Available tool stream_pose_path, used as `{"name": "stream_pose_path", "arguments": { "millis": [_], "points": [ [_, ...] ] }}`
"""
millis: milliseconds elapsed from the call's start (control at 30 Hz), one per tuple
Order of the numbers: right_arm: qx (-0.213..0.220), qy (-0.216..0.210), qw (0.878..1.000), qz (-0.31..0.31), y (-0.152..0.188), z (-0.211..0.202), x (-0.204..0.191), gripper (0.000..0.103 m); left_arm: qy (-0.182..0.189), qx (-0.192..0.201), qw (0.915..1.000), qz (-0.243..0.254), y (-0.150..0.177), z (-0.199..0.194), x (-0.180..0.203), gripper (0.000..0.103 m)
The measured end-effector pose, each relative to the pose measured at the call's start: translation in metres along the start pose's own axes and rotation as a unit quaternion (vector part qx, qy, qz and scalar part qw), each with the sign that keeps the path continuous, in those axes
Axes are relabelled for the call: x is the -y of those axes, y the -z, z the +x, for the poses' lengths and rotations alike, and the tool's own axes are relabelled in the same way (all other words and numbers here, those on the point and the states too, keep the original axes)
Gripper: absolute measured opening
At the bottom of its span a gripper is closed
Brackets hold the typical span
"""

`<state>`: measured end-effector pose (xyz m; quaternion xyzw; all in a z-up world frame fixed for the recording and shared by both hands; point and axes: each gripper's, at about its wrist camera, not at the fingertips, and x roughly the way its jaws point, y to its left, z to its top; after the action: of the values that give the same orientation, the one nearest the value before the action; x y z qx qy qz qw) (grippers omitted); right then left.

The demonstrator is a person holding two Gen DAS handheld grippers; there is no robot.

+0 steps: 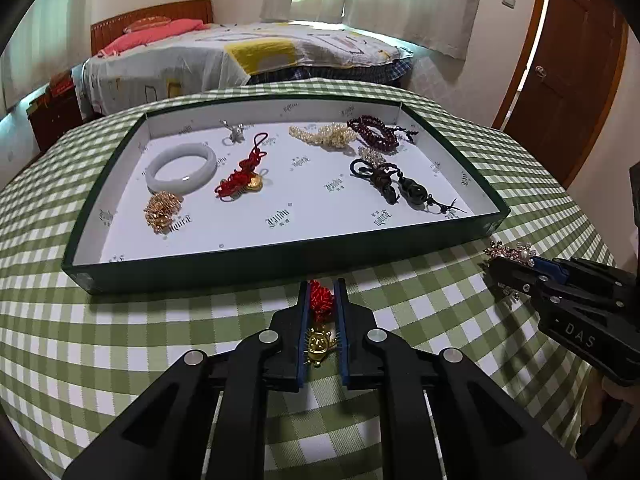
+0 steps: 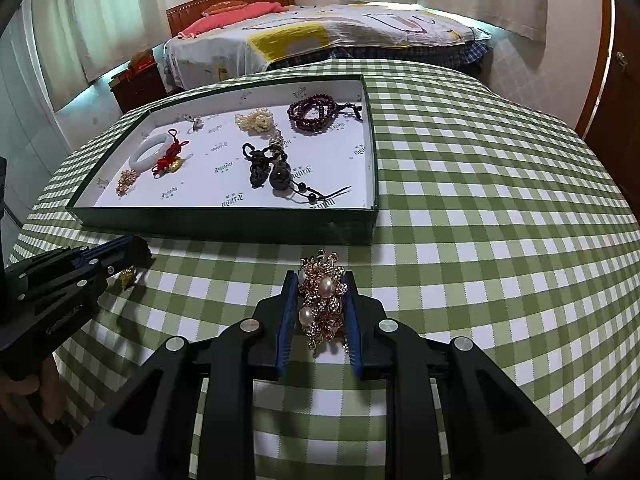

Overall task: Organize jewelry
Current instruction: 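Close the left gripper on the gold charm with red tassel, then carry the gold charm into the tray with the left gripper while the right brings the pearl brooch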

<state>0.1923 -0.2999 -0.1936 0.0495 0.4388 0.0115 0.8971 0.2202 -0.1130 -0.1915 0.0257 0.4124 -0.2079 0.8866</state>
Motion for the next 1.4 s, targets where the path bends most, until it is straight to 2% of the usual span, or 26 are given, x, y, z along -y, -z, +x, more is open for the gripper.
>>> {"name": "stream_pose_path", "arguments": {
  "millis": [533, 900, 1167, 1400],
  "points": [
    [0.014, -0.022, 1.000, 0.002, 0.001, -0.013, -0.014, 0.022, -0.032, 0.019, 0.9992, -0.016, 0.002, -0.024, -0.008, 0.012],
    [0.036, -0.044, 0.998, 0.003, -0.002, -0.036, -0.027, 0.022, -0.038, 0.046, 0.9979, -0.024, 0.001, -0.050, -0.012, 0.012],
    [0.086, -0.064, 0.994, -0.016, -0.034, -0.061, -0.048, 0.022, -0.035, 0.098, 0.9944, -0.021, -0.027, -0.080, -0.013, 0.012],
    [0.132, -0.086, 0.987, -0.030, -0.077, -0.064, -0.066, 0.022, -0.031, 0.149, 0.9879, -0.028, -0.073, -0.087, -0.021, 0.012]
  ]
}}
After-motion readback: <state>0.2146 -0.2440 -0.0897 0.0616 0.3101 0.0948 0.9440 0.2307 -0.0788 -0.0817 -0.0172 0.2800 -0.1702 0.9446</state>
